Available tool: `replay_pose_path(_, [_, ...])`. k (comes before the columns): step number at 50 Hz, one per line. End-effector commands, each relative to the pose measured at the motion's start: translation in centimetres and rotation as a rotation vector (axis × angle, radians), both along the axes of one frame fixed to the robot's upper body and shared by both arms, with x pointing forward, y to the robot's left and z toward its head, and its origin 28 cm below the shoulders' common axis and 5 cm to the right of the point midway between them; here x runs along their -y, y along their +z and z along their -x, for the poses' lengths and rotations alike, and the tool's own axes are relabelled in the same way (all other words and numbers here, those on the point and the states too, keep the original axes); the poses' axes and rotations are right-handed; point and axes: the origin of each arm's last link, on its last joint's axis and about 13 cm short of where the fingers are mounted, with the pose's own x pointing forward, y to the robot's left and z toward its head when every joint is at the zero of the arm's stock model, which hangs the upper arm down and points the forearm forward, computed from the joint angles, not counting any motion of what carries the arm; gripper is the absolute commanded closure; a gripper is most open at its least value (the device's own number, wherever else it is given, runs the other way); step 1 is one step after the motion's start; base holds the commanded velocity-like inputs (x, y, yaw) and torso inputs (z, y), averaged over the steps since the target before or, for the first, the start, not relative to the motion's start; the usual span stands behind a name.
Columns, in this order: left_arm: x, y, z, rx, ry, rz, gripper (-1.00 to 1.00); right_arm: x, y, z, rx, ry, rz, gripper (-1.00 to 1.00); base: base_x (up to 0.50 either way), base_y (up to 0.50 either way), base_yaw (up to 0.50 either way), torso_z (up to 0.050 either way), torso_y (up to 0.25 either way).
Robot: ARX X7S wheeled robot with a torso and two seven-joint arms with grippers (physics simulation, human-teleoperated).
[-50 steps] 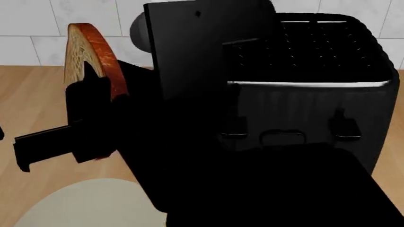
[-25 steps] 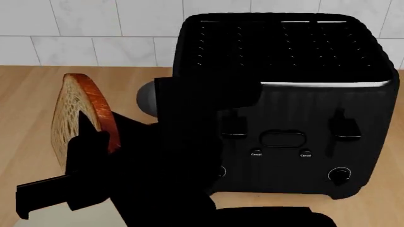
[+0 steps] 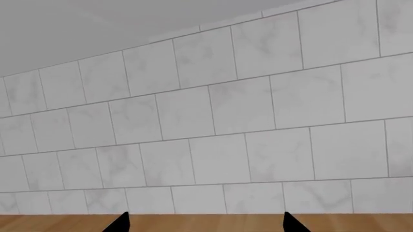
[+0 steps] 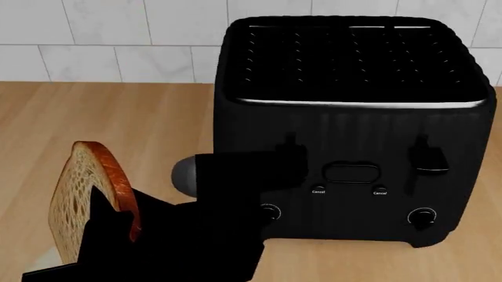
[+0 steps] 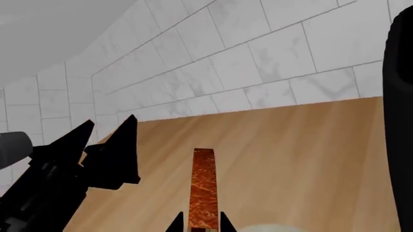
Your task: Place the toasted item on a plate.
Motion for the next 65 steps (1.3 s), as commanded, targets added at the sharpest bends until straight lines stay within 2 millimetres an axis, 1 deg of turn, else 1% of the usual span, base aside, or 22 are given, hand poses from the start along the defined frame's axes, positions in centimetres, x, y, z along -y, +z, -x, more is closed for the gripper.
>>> replay_pose_path(1, [0.0,0.0,0.0,-0.001,-0.003,-0.002,-1.0,-0.3,-0.9,0.2,-0.035,0.009,-0.013,1.0,0.0,0.0,0.0,0.0,0.0])
replay_pose_path(10, [0.1,0.0,-0.2,-0.003,-0.005,-0.003,-1.0,-0.4,-1.5,-0.2,-0.08,0.001,-0.036,1.0,0.0,0.0,0.0,0.0,0.0])
replay_pose_path(18, [0.2,-0.1,-0.3,-0.005,-0.005,-0.009,-1.0,-0.5,-1.9,0.4,-0.107,0.005,-0.027,1.0,0.0,0.0,0.0,0.0,0.0])
replay_pose_path(31, [0.3,-0.3,-0.3,-0.01,-0.005,-0.01,-1.0,-0.6,-2.8,0.6,-0.139,0.009,-0.04,1.0,0.0,0.0,0.0,0.0,0.0])
replay_pose_path(44, [0.3,-0.4,-0.3,-0.011,-0.007,-0.012,-1.0,-0.9,-3.9,0.5,-0.162,0.018,-0.038,1.0,0.0,0.0,0.0,0.0,0.0])
replay_pose_path(65, [0.5,-0.3,-0.6,-0.01,-0.017,-0.016,-1.0,-0.9,-4.8,0.1,-0.195,0.004,-0.032,1.0,0.0,0.0,0.0,0.0,0.0])
